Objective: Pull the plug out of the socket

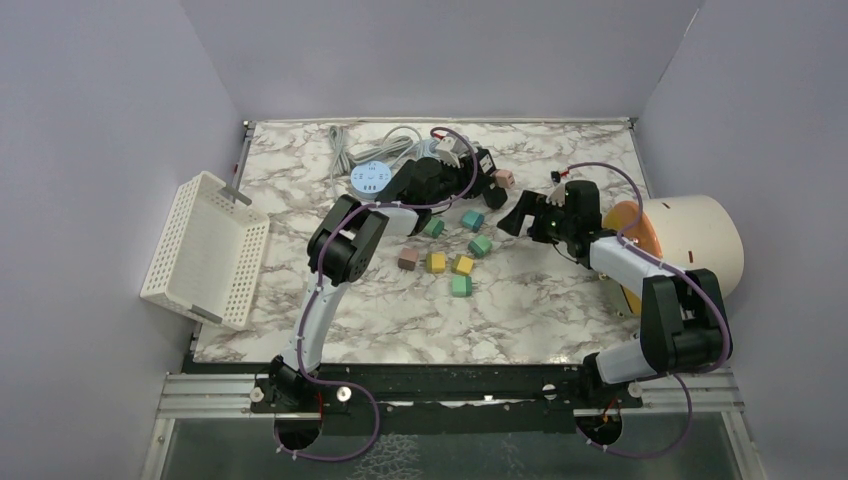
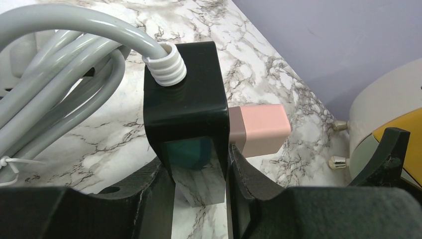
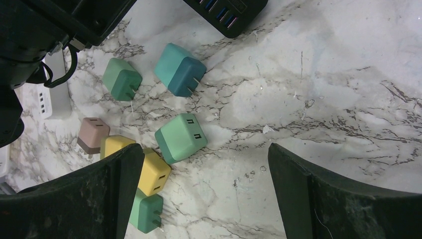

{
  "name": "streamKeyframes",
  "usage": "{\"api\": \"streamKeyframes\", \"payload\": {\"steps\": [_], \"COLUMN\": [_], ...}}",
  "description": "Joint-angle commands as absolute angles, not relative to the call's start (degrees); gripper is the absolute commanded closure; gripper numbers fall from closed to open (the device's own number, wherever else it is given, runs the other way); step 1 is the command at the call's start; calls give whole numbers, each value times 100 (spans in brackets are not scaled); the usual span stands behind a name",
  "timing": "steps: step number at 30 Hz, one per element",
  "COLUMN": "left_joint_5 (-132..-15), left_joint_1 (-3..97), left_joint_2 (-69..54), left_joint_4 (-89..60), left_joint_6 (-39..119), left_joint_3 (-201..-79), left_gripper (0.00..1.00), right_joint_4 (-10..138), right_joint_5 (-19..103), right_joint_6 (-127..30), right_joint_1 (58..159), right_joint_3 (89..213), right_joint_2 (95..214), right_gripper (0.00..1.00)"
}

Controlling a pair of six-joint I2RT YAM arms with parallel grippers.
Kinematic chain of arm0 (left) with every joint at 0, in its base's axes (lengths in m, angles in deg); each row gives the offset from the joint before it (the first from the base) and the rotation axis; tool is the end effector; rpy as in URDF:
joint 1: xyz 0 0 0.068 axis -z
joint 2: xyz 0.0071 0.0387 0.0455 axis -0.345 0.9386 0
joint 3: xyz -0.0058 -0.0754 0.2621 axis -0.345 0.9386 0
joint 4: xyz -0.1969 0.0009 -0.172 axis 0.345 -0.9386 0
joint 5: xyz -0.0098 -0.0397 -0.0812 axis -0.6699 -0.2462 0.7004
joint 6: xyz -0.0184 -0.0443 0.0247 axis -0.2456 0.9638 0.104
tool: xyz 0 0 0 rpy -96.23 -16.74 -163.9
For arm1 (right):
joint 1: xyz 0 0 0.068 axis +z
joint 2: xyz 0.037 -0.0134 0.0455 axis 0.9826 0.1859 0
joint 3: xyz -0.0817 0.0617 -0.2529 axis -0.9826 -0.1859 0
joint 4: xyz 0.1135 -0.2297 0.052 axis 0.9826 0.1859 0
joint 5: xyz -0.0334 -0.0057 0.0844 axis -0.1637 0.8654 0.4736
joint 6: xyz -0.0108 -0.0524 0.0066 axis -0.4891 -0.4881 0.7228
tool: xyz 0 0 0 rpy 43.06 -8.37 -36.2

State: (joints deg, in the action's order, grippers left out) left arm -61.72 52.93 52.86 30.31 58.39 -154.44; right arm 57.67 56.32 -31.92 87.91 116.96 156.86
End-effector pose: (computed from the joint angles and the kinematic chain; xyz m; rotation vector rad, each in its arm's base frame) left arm 0.4332 -0.2930 0.1458 0.3213 1.7048 -1.1131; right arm 0.2946 0.0579 0.1947 0.0744 2.2390 0.7219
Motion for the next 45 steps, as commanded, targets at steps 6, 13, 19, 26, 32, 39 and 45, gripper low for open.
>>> {"api": "streamKeyframes", "payload": {"steps": [6, 13, 19, 26, 32, 39, 45], "left_joint_5": [-6165, -6156, -6148, -6103, -5316, -5211, -5090], "left_joint_1": [5451, 5485, 5498, 5302, 4815, 4541, 4525], "left_joint_2": [5543, 5526, 5452, 4449, 3936, 3528, 3453], "left_joint_4": [2187, 2008, 1950, 2108, 2100, 2103, 2109], "left_joint_6": [5298, 5250, 5246, 5221, 5149, 5026, 5053], "left_joint_3": [-15275, -15360, -15319, -14551, -14023, -13742, -13736], "left_gripper": [100, 100, 100, 100, 100, 100, 100], "right_joint_4": [5708, 5708, 5688, 5349, 4550, 3998, 3940], "right_joint_5": [5676, 5643, 5733, 5834, 6474, 6761, 6378], "right_joint_6": [-3254, -3273, -3262, -3284, -3406, -3509, -3840], "right_joint_1": [8786, 8788, 8790, 8790, 8787, 8887, 9368], "right_joint_3": [11583, 11544, 11547, 11415, 11387, 11816, 12594], "right_joint_2": [15495, 15472, 15503, 15353, 15068, 15360, 16008], "right_gripper": [0, 0, 0, 0, 0, 0, 0]}}
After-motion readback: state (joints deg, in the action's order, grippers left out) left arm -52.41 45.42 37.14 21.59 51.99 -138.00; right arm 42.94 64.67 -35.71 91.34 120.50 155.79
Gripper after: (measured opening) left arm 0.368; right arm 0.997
